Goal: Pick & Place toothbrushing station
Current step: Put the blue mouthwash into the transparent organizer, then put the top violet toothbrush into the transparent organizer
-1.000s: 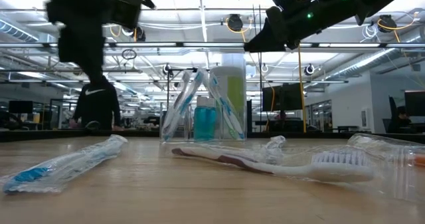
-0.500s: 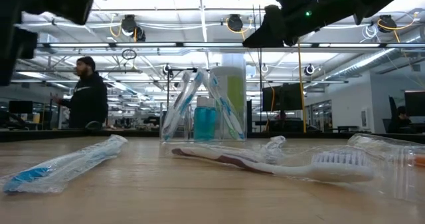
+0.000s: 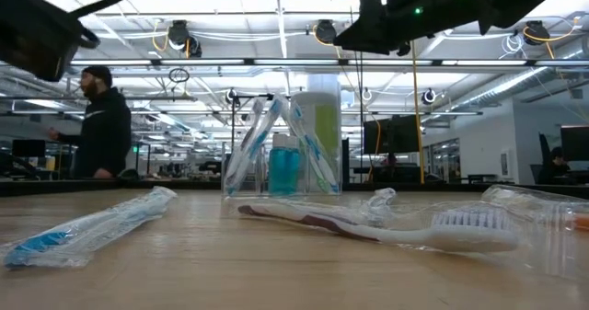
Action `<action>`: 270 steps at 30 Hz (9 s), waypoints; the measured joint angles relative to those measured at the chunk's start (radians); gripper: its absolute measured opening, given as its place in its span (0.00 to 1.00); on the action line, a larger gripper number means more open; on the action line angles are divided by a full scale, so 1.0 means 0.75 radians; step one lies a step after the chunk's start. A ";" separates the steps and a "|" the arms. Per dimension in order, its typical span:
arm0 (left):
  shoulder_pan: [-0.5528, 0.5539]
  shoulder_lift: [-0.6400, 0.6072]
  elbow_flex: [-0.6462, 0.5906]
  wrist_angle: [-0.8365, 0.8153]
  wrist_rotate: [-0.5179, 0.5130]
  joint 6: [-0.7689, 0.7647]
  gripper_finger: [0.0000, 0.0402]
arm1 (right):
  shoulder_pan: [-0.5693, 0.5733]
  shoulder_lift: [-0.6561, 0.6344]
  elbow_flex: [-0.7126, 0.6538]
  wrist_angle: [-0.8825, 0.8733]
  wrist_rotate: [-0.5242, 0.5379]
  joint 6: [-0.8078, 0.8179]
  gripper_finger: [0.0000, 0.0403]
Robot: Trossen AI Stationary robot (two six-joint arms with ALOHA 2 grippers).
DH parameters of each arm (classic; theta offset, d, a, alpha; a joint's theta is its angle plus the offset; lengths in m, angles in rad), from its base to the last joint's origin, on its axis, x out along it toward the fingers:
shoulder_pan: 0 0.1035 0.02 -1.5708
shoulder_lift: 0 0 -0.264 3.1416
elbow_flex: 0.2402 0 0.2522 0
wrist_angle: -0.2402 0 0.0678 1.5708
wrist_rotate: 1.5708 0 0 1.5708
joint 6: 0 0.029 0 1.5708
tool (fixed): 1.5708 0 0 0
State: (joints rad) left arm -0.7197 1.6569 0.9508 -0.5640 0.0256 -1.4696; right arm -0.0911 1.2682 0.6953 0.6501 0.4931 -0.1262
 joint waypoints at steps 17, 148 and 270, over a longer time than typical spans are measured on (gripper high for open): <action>0.014 0.093 0.002 0.009 0.005 -0.003 0.40 | -0.089 0.000 0.000 0.026 0.001 0.012 0.39; 0.968 -0.068 0.001 1.089 -0.749 1.810 0.35 | -0.051 -0.001 0.000 -0.545 -0.407 0.174 0.39; 0.875 -0.133 0.001 0.933 0.033 1.175 0.53 | 0.367 0.238 -0.093 -0.009 -0.379 -1.666 0.03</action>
State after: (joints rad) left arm -0.0634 1.5571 0.9519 0.1357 0.0505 -0.5887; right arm 0.1844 1.4464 0.6258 0.6437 0.2085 -1.3753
